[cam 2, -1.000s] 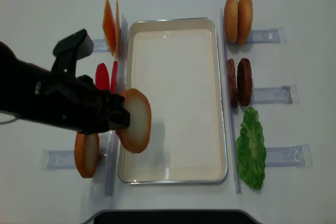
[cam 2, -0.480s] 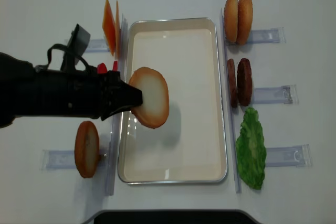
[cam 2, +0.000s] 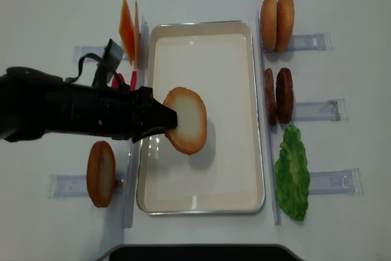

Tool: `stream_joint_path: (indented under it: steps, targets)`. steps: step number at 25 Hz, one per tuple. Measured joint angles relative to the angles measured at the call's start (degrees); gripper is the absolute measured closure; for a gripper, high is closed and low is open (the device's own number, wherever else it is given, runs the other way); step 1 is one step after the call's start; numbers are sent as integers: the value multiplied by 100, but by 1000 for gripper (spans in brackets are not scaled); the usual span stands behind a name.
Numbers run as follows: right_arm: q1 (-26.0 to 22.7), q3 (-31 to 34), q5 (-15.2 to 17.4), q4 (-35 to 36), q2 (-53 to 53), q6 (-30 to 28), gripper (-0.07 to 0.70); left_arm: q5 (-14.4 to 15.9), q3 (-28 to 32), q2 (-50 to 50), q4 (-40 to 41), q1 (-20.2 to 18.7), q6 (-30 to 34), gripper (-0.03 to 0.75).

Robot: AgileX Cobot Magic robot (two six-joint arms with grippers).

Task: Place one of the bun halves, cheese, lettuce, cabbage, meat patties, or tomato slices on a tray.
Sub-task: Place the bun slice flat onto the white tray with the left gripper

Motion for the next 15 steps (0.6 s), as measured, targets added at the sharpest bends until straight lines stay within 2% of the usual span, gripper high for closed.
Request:
stream_joint_path:
  steps: [5,10,15]
  targets:
    - [0,0,0,0,0,0,391,73,0,351,-466,-51,534,584]
    - [0,0,0,0,0,0,391,1,0,727,-831,-452,892,584]
    - [0,0,0,0,0,0,391,-82,0,856,-1039,-487,1081,584]
